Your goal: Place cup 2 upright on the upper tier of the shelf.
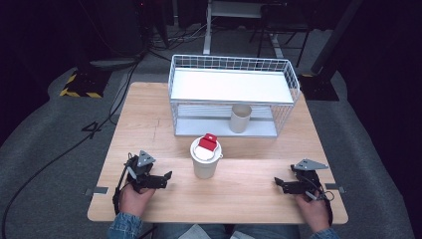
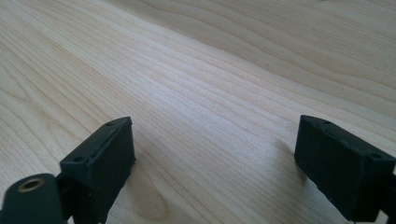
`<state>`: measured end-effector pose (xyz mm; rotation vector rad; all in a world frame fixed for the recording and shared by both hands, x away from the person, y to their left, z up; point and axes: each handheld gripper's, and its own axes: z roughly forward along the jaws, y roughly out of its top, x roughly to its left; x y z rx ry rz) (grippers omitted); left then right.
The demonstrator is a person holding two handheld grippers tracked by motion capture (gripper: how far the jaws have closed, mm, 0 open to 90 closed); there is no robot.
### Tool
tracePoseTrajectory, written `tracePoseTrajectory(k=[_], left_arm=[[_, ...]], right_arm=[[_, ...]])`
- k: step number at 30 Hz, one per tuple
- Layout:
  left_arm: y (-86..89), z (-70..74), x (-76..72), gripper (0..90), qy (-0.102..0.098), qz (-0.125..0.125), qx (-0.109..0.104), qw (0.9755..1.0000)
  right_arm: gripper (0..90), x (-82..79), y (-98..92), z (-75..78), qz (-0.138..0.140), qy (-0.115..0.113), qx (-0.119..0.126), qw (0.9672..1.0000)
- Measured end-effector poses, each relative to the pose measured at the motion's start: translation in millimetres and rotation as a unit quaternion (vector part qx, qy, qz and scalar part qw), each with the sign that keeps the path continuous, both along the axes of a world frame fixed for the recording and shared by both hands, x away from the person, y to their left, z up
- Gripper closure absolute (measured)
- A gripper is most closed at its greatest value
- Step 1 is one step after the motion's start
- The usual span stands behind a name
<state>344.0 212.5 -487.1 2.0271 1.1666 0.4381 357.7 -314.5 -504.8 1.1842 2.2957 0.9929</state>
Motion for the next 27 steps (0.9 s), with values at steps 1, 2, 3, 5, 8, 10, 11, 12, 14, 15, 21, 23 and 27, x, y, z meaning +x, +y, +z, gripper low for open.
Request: tracePoseTrajectory(k=[1,2,3,5,8,10,11,12,14,15,21,23,27], left_arm=[[-0.4,1.4,-0.5,2.0,-0.006,-0.001,-0.001,1.0],[-1.5,4.1,-1.4,2.0,-0.013,-0.004,-0.005,0.9999],[-2.4,5.5,-1.8,2.0,-0.014,-0.007,-0.007,0.9998],[-3.4,8.0,-3.6,2.1,-0.023,-0.011,-0.011,0.9996],[-4.3,10.7,-5.3,2.1,-0.032,-0.013,-0.014,0.9993],[-5.6,16.1,-8.8,2.1,-0.045,-0.011,-0.024,0.9986],[-5.6,18.2,-10.1,2.1,-0.051,-0.012,-0.028,0.9982],[-5.9,20.3,-11.6,2.2,-0.055,-0.014,-0.035,0.9978],[-7.0,24.2,-14.5,2.3,-0.066,-0.018,-0.042,0.9968],[-7.0,24.2,-14.5,2.4,-0.066,-0.018,-0.042,0.9968],[-15.0,33.1,-22.4,2.8,-0.096,-0.036,-0.05,0.9934],[-15.7,34.0,-23.0,2.9,-0.097,-0.035,-0.048,0.9935],[-17.0,37.4,-25.5,2.9,-0.104,-0.038,-0.063,0.9919]], right_arm=[[12.4,0.0,0.0,0.0,0.0,0.0,0.0,1.0],[12.4,0.0,0.0,0.0,0.0,0.0,0.0,1.0],[12.4,0.0,0.0,0.0,0.0,0.0,0.0,1.0],[12.4,0.0,0.0,0.0,0.0,0.0,0.0,1.0],[12.4,0.0,0.1,0.0,0.0,0.0,0.0,1.0],[12.4,0.0,0.0,0.0,0.0,0.0,0.0,1.0],[12.4,0.0,0.1,0.0,0.0,0.0,0.0,1.0],[12.4,0.0,0.0,0.0,0.0,0.0,0.0,1.0],[12.4,0.0,0.1,0.0,0.0,0.0,0.0,1.0],[12.4,0.0,0.1,0.0,0.0,0.0,0.0,1.0],[12.4,0.0,0.2,0.0,-0.001,0.0,0.0,1.0],[12.4,0.0,0.2,0.0,-0.001,0.0,0.0,1.0],[12.4,0.0,0.2,0.0,-0.001,0.0,0.0,1.0]])
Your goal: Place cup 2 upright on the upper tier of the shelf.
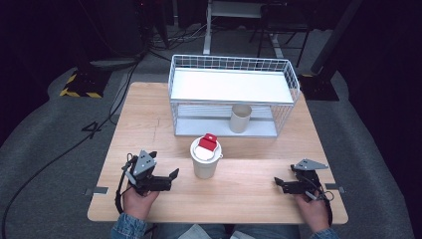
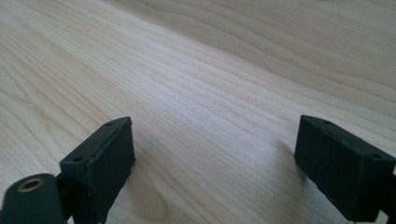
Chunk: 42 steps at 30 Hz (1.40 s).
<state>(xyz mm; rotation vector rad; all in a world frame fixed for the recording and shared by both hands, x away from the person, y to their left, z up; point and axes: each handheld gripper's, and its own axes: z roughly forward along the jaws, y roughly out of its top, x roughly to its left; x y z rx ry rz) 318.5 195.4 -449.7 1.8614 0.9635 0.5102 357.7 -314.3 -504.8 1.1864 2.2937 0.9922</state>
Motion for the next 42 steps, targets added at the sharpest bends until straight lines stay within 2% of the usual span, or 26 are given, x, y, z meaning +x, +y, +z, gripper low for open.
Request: tracePoseTrajectory(k=[2,4,9,13,17,28,33,42], left_arm=[[-1.1,1.6,-1.2,3.0,-0.004,-0.004,-0.012,0.9999],[-1.8,2.2,-1.7,2.9,-0.007,-0.006,-0.015,0.9998],[-6.6,2.4,-1.8,2.5,-0.019,-0.019,-0.014,0.9995],[-14.6,4.7,-2.5,2.1,-0.032,-0.034,-0.023,0.9986],[-22.9,6.2,-1.1,1.8,-0.037,-0.048,-0.024,0.9979],[-43.7,6.4,6.4,0.1,-0.04,-0.078,-0.027,0.9958],[-53.8,2.6,14.7,0.1,-0.027,-0.093,-0.038,0.9946],[-68.2,-4.8,26.4,0.0,-0.019,-0.109,-0.045,0.9928]], right_arm=[[12.4,0.0,0.0,0.0,0.0,0.0,0.0,1.0],[12.4,0.0,0.0,0.0,0.0,0.0,0.0,1.0],[12.4,0.0,0.0,0.0,0.0,0.0,0.0,1.0],[12.4,0.0,0.0,0.0,0.0,0.0,0.0,1.0],[12.4,0.0,0.0,0.0,0.0,-0.001,0.0,1.0],[12.3,-0.5,0.4,0.0,-0.003,-0.001,-0.001,1.0],[12.3,-0.6,0.6,0.0,-0.005,-0.001,-0.001,1.0],[12.3,-0.7,0.8,0.0,-0.006,-0.001,-0.001,1.0]])
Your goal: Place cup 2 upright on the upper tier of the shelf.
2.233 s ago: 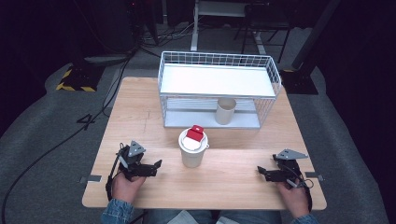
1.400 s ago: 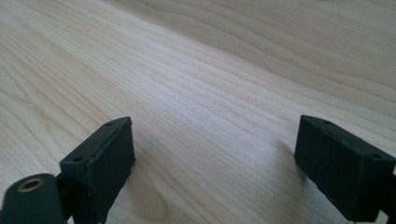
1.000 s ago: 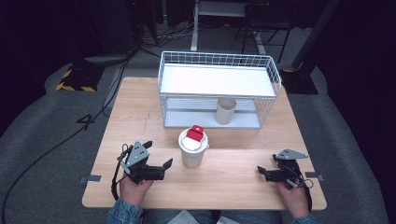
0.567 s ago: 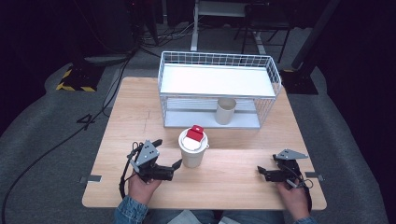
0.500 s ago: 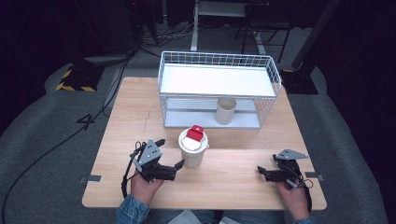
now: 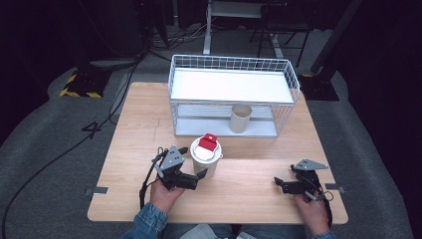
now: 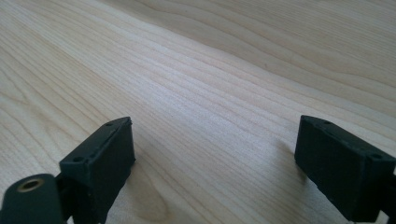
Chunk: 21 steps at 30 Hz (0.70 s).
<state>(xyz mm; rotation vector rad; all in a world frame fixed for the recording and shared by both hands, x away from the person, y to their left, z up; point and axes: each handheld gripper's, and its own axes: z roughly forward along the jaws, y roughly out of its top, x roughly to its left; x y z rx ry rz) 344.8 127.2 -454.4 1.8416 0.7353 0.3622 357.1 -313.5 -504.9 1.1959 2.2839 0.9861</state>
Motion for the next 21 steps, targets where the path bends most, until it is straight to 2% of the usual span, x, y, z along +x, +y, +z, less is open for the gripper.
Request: tracePoseTrajectory(k=[5,9,13,15,20,21], left_arm=[[-6.0,-5.4,8.0,0.0,0.004,-0.007,-0.015,0.9999],[-10.1,-10.1,12.8,0.0,-0.003,-0.021,-0.023,0.9995],[-13.9,-13.9,14.8,0.0,-0.003,-0.025,-0.018,0.9995],[-15.4,-16.5,16.9,0.0,-0.002,-0.022,-0.015,0.9996],[-19.3,-20.9,16.9,0.3,-0.005,-0.006,-0.022,0.9997],[-21.3,-23.0,16.4,0.4,-0.011,0.004,-0.026,0.9996]], right_arm=[[12.3,-0.1,0.0,0.0,0.0,0.0,0.0,1.0],[12.3,0.0,-0.1,0.0,0.0,0.0,-0.001,1.0],[12.3,0.0,-0.1,0.0,0.0,0.0,0.0,1.0],[12.3,0.0,-0.1,0.0,0.0,0.0,0.0,1.0],[12.2,0.0,-0.1,0.0,0.0,0.0,-0.001,1.0],[12.2,0.0,-0.1,0.0,0.0,0.0,0.0,1.0]])
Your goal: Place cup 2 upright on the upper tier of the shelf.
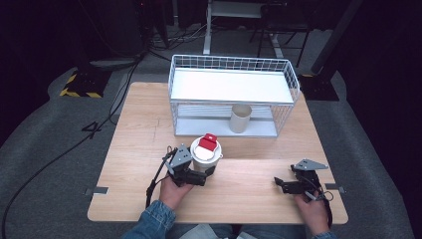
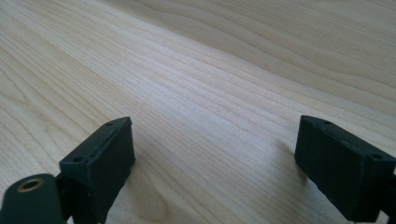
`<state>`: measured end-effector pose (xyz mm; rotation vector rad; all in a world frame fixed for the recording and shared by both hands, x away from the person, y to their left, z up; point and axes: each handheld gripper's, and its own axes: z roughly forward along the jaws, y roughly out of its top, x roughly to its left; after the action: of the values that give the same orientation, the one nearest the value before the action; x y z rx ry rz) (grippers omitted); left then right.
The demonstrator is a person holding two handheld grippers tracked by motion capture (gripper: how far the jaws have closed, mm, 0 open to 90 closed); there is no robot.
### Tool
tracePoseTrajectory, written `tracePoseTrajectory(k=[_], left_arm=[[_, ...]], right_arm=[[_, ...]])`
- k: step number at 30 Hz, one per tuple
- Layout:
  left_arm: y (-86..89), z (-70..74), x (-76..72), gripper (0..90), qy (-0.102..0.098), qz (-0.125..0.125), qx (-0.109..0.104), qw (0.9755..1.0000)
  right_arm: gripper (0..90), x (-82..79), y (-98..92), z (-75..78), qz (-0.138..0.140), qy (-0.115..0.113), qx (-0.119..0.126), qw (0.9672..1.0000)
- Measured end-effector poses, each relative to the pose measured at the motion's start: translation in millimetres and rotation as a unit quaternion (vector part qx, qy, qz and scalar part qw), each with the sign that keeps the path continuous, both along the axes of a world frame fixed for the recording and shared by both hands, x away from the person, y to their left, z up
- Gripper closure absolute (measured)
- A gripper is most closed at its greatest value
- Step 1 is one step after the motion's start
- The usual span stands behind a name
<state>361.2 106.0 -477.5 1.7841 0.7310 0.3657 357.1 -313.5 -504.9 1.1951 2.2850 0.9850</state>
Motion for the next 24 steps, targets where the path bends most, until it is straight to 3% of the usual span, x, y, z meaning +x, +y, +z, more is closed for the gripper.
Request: tracePoseTrajectory(k=[6,10,24], left_arm=[[-2.7,-5.8,2.0,0.6,0.002,0.012,-0.008,0.9999],[-4.9,-7.8,3.0,1.4,0.006,0.014,-0.003,0.9999],[-8.1,-11.8,6.9,4.3,0.003,0.005,-0.006,1.0]], right_arm=[[12.2,0.0,0.0,0.0,0.0,0.0,0.0,1.0],[12.2,0.0,0.0,0.0,0.0,0.0,0.0,1.0],[12.3,0.0,0.0,0.0,0.0,0.0,0.0,1.0]])
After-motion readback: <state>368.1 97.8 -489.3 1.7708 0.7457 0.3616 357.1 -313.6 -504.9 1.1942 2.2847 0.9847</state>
